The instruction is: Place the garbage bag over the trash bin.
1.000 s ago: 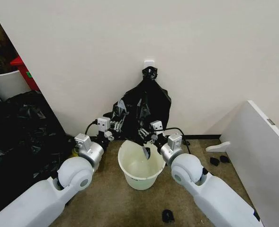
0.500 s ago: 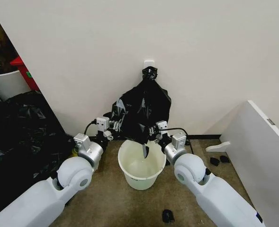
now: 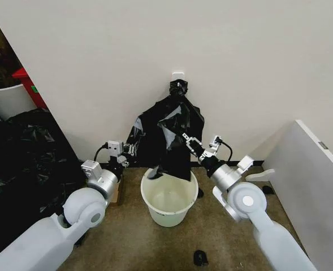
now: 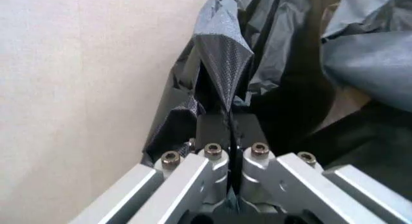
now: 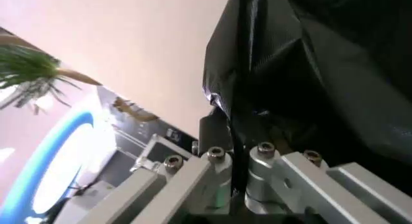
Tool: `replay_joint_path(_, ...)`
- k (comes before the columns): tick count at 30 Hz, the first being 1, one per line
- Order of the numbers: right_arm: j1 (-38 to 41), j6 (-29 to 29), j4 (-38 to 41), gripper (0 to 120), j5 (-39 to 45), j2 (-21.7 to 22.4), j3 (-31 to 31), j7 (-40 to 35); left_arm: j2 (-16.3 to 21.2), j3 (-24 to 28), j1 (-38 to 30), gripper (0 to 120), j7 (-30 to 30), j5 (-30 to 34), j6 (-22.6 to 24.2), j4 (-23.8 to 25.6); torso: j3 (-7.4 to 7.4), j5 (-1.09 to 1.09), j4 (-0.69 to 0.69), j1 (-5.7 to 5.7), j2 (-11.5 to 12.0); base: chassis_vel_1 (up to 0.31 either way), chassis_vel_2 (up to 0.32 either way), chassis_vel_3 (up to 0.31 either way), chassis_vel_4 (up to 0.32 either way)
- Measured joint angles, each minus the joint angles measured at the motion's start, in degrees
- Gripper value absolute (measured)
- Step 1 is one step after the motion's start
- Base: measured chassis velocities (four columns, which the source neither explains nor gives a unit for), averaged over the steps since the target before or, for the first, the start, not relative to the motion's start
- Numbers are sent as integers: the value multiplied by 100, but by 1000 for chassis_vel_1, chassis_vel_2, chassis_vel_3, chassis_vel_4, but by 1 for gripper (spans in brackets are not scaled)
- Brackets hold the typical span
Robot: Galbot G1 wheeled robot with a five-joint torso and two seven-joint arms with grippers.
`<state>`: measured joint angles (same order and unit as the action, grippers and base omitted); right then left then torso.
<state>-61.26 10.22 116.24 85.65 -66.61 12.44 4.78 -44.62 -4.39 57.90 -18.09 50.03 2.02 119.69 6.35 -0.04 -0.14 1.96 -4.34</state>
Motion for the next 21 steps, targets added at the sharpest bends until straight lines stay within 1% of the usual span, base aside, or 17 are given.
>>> replay_joint_path(3, -58, 51, 31, 0, -76, -13, 43, 12, 1, -25, 13, 0, -13, 3, 0, 21, 0, 0, 0, 0, 0, 0, 0, 0, 0)
replay_joint_path(5, -109, 57, 62, 1, -443, 65, -13, -128, 10, -39, 42, 0, -25, 8, 0, 65, 0, 0, 0, 0, 0, 0, 0, 0, 0)
replay_joint_path(6, -109, 57, 62, 1, -443, 65, -13, -128, 10, -39, 42, 0, -25, 8, 0, 65, 0, 0, 0, 0, 0, 0, 0, 0, 0)
replay_joint_path(7, -121, 57, 70, 5, -587, 91, -36, -179, 12, -40, 56, 0, -25, 8, 0, 83, 0, 1, 0, 0, 0, 0, 0, 0, 0)
replay_joint_path(8, -151, 39, 93, 11, -975, 148, -68, -280, 14, -41, 86, 0, -27, 8, 0, 117, 0, 1, 0, 0, 0, 0, 0, 0, 0)
replay_joint_path(10, -188, 18, 116, 18, -1428, 213, -83, -384, 13, -41, 122, 0, -28, 8, 0, 148, 0, 1, 0, 0, 0, 0, 0, 0, 0)
replay_joint_path(11, -188, 18, 116, 18, -1428, 213, -83, -384, 13, -41, 122, 0, -28, 8, 0, 148, 0, 1, 0, 0, 0, 0, 0, 0, 0)
replay_joint_path(13, -297, -43, 156, 30, -2285, 379, -71, -490, 2, -46, 175, 0, -30, 3, 0, 182, 0, 1, 1, 0, 0, 0, 0, 0, 0)
replay_joint_path(14, -350, -55, 191, 32, -2557, 447, -52, -508, -3, -49, 189, 0, -31, 1, 0, 191, 0, 1, 0, 0, 0, 0, 0, 0, 0)
replay_joint_path(15, -350, -55, 191, 32, -2557, 447, -52, -508, -3, -49, 189, 0, -31, 1, 0, 191, 0, 1, 0, 0, 0, 0, 0, 0, 0)
replay_joint_path(17, -513, -88, 361, 45, -3276, 627, -8, -534, -5, -58, 228, 0, -34, -7, -2, 216, 0, 1, -1, 0, 0, 0, 0, 0, 0)
replay_joint_path(19, -652, -146, 538, 52, -4069, 765, 2, -544, -2, -61, 263, 0, -41, -18, -5, 233, 0, 1, 0, 0, 0, 0, 0, 0, 0)
replay_joint_path(20, -652, -146, 538, 52, -4069, 765, 2, -544, -2, -61, 263, 0, -41, -18, -5, 233, 0, 1, 0, 0, 0, 0, 0, 0, 0)
replay_joint_path(21, -692, -171, 602, 56, -4374, 804, 2, -555, -1, -62, 277, 0, -45, -22, -5, 243, 0, 1, -1, 0, 0, 0, 0, 0, 0)
